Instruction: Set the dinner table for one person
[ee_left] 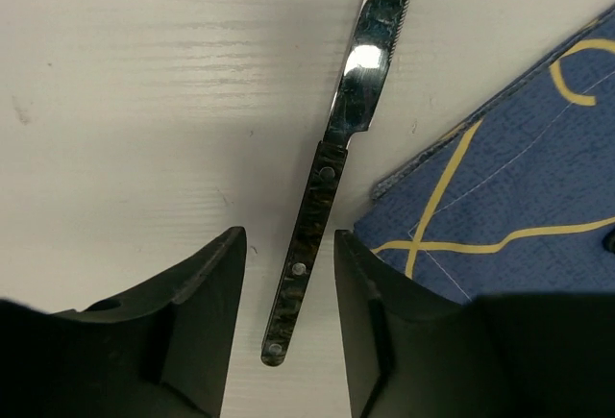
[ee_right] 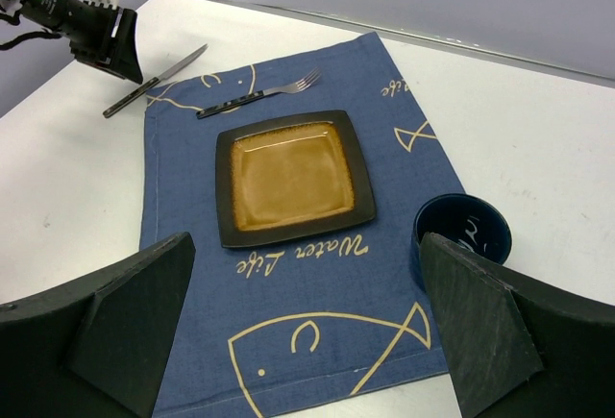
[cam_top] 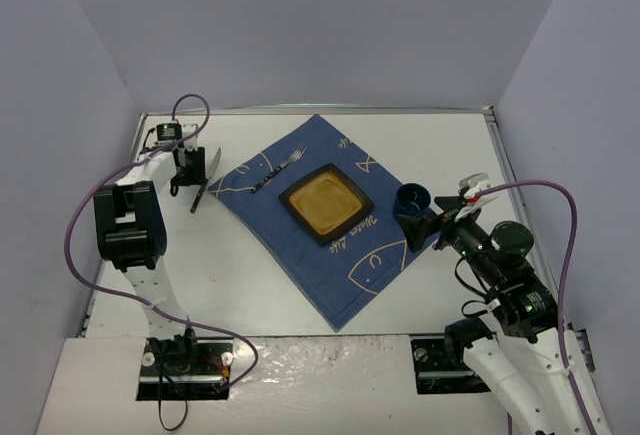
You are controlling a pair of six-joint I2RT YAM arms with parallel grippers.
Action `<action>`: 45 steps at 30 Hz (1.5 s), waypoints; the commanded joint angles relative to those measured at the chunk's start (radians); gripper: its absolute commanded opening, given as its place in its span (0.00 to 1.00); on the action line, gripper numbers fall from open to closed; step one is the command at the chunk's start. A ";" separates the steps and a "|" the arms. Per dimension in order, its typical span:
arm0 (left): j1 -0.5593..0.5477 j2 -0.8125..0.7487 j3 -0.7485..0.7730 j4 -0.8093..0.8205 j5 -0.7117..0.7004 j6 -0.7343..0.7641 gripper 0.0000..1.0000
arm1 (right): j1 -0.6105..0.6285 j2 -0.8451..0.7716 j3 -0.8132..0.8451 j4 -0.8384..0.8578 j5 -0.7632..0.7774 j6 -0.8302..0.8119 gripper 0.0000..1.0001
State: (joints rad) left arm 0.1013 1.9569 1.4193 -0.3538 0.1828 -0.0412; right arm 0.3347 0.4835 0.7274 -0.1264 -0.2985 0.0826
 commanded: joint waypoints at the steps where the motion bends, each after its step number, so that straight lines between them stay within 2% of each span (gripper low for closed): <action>1: 0.002 -0.008 0.007 0.030 0.008 -0.012 0.36 | 0.001 -0.002 0.009 0.042 0.009 0.012 1.00; 10: -0.015 0.007 -0.028 0.024 -0.062 0.015 0.34 | 0.003 -0.002 0.006 0.040 0.006 0.017 1.00; 13: -0.030 0.024 -0.025 0.007 -0.084 0.028 0.24 | 0.001 -0.005 0.002 0.039 0.008 0.016 1.00; 17: -0.035 0.015 -0.022 -0.003 -0.094 0.028 0.01 | 0.001 -0.012 0.004 0.040 0.014 0.016 1.00; 18: -0.035 0.010 -0.020 -0.008 -0.093 0.025 0.00 | 0.002 -0.016 0.004 0.040 0.018 0.014 1.00; 23: -0.038 -0.066 -0.012 -0.035 -0.082 0.024 0.00 | 0.001 -0.018 0.011 0.040 0.030 0.001 1.00; 27: -0.068 -0.191 0.003 -0.075 -0.099 0.021 0.00 | 0.001 -0.009 0.030 0.040 0.037 -0.013 1.00; 30: -0.158 -0.280 0.009 -0.118 -0.113 0.020 0.00 | 0.003 -0.002 0.041 0.040 0.053 -0.027 1.00; 36: -0.427 -0.420 -0.005 -0.167 -0.152 -0.036 0.00 | 0.002 0.013 0.093 0.036 0.081 -0.048 1.00; 38: -0.492 -0.430 -0.015 -0.162 -0.154 -0.064 0.00 | 0.003 0.013 0.106 0.034 0.090 -0.051 1.00; 39: -0.583 -0.435 -0.033 -0.139 -0.155 -0.085 0.00 | 0.003 0.013 0.121 0.030 0.098 -0.056 1.00; 45: -0.834 -0.378 -0.046 -0.068 -0.208 -0.199 0.00 | 0.001 0.010 0.159 0.003 0.133 -0.072 1.00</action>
State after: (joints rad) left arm -0.6159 1.5520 1.3621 -0.4840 0.0343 -0.1317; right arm 0.3347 0.4797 0.8283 -0.1629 -0.2100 0.0353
